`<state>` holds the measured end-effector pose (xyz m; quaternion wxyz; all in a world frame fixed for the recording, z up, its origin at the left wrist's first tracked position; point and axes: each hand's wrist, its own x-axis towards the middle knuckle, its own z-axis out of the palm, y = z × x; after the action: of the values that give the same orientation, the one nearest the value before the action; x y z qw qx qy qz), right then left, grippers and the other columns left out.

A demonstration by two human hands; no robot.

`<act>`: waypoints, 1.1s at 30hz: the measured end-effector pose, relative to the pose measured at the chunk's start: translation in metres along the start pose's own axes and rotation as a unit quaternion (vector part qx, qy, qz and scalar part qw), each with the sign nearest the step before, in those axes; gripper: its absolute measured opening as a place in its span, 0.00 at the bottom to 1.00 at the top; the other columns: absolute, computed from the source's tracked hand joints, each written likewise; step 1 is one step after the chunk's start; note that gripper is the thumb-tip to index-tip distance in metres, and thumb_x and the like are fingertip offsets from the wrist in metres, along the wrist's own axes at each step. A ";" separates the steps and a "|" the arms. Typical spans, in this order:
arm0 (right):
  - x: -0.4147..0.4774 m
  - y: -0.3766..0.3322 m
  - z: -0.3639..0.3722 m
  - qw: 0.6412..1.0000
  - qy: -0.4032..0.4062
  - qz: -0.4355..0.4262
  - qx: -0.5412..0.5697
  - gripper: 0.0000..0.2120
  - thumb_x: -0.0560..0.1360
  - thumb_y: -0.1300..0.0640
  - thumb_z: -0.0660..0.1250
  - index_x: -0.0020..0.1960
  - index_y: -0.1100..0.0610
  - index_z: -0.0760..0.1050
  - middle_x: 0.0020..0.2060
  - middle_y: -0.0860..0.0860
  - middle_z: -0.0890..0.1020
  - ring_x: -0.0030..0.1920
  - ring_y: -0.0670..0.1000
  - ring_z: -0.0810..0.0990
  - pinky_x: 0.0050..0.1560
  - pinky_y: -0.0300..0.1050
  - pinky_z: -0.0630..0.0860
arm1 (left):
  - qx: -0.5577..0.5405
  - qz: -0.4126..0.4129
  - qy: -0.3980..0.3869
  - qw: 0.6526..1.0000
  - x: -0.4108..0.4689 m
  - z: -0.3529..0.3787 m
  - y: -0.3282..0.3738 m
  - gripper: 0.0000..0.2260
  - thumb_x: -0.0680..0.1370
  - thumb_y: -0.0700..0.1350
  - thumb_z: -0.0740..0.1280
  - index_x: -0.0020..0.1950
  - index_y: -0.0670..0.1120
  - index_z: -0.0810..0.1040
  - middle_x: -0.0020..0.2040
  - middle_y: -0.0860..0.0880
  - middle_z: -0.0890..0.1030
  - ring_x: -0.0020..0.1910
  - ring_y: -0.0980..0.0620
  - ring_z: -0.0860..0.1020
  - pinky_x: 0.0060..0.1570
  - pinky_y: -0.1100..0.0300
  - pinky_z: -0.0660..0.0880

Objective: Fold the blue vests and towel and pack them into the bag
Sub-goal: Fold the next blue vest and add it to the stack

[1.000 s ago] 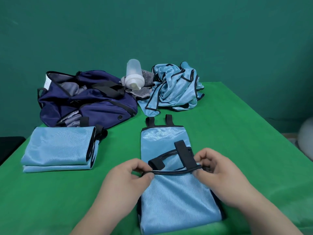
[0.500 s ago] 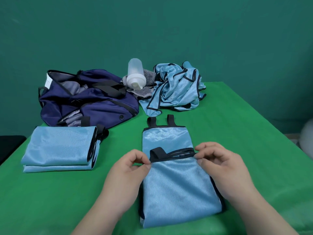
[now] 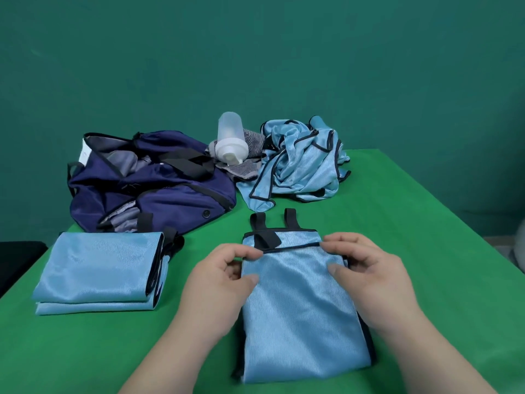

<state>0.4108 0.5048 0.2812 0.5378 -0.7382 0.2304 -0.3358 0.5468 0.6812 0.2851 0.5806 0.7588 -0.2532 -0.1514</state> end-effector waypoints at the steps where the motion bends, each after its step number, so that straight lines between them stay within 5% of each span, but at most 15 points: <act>1: 0.006 -0.002 0.000 1.000 -0.001 -0.005 -0.011 0.19 0.72 0.74 0.72 0.45 0.49 0.85 0.49 0.40 0.83 0.30 0.39 0.73 0.30 0.29 0.67 | 0.025 0.011 0.000 1.000 0.008 0.000 0.003 0.16 0.72 0.35 0.74 0.43 0.59 0.83 0.37 0.58 0.81 0.34 0.61 0.75 0.34 0.73 0.67; 9: 0.074 0.020 0.014 0.993 -0.022 0.000 -0.119 0.17 0.74 0.69 0.69 0.51 0.48 0.83 0.55 0.38 0.80 0.33 0.38 0.76 0.29 0.29 0.68 | 0.125 0.027 0.002 0.992 0.083 0.011 -0.006 0.17 0.75 0.36 0.71 0.46 0.61 0.80 0.41 0.52 0.77 0.34 0.57 0.71 0.31 0.72 0.67; 12: 0.089 0.041 0.020 0.978 -0.067 0.018 -0.195 0.18 0.75 0.68 0.66 0.55 0.48 0.83 0.58 0.39 0.79 0.38 0.37 0.76 0.34 0.27 0.70 | 0.187 0.048 -0.022 0.981 0.099 0.013 -0.021 0.18 0.75 0.36 0.69 0.47 0.62 0.77 0.52 0.59 0.78 0.44 0.64 0.75 0.39 0.78 0.67; 17: 0.093 0.060 0.019 0.976 -0.064 0.013 -0.209 0.15 0.76 0.63 0.68 0.56 0.46 0.82 0.60 0.38 0.76 0.56 0.34 0.74 0.53 0.21 0.63 | 0.221 0.108 -0.016 0.969 0.105 0.015 -0.043 0.15 0.77 0.41 0.70 0.51 0.63 0.75 0.54 0.67 0.75 0.56 0.67 0.72 0.52 0.81 0.61; 21: 0.094 0.065 0.022 0.980 -0.052 -0.002 -0.191 0.11 0.77 0.61 0.70 0.54 0.48 0.83 0.56 0.36 0.78 0.53 0.23 0.71 0.52 0.16 0.60 | 0.205 0.103 -0.001 0.973 0.109 0.015 -0.046 0.11 0.76 0.46 0.72 0.47 0.64 0.76 0.52 0.65 0.77 0.54 0.72 0.71 0.48 0.81 0.62; 33: 0.036 0.046 0.012 0.974 -0.122 0.016 -0.189 0.20 0.74 0.67 0.71 0.48 0.39 0.80 0.56 0.32 0.77 0.57 0.29 0.73 0.52 0.19 0.63 | 0.239 0.031 -0.063 0.969 0.042 -0.005 -0.035 0.13 0.76 0.42 0.72 0.48 0.62 0.78 0.53 0.66 0.75 0.49 0.67 0.74 0.43 0.73 0.71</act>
<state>0.4447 0.4725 0.2444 0.4177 -0.8582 0.2341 -0.1849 0.5917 0.6684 0.2561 0.3699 0.8562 -0.3413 -0.1163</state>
